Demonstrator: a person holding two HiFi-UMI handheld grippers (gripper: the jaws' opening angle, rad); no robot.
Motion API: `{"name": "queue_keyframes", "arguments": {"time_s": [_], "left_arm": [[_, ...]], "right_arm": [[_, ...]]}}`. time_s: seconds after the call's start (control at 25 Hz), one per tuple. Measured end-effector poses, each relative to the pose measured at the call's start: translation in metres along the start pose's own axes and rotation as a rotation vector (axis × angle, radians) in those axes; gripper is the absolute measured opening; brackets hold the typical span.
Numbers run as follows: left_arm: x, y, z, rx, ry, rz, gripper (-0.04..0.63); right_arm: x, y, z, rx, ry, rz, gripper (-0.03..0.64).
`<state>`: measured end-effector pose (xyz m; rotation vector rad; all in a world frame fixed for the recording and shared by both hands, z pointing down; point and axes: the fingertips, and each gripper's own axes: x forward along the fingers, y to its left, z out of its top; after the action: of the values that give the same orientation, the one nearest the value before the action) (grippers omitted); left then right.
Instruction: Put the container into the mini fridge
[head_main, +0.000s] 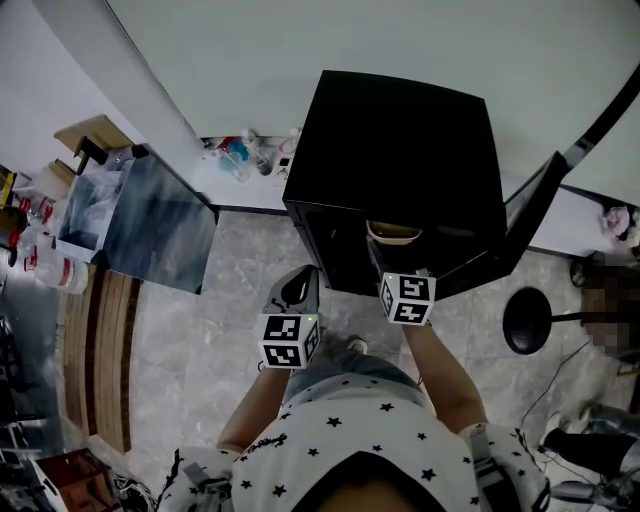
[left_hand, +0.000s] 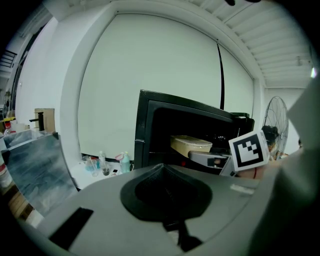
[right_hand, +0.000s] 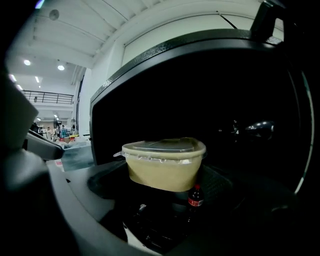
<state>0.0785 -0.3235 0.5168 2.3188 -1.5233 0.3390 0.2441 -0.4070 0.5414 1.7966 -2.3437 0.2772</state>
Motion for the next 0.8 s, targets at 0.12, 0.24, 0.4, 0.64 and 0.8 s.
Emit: {"name": "queue_keyframes", "arguments": {"time_s": [0.12,0.24,0.4,0.64,0.8], "left_arm": [[0.000,0.001,-0.001,0.000,0.004,0.003,0.012],[0.000,0.003,-0.002,-0.001,0.007,0.006,0.012],[-0.001,0.003,-0.005,-0.005,0.009,0.010,0.012],[-0.004,0.002,-0.011,-0.008,0.020,0.013,0.012],[-0.007,0.003,-0.013,-0.011,0.020,0.013,0.012]], "right_arm": [[0.009,-0.003,0.000,0.000,0.001,-0.004,0.454],[0.019,-0.006,-0.002,-0.001,0.007,-0.007,0.454],[0.028,-0.010,-0.003,-0.007,0.010,-0.015,0.454],[0.042,-0.013,-0.002,-0.009,0.015,-0.026,0.454],[0.049,-0.015,0.000,-0.009,0.011,-0.042,0.454]]}}
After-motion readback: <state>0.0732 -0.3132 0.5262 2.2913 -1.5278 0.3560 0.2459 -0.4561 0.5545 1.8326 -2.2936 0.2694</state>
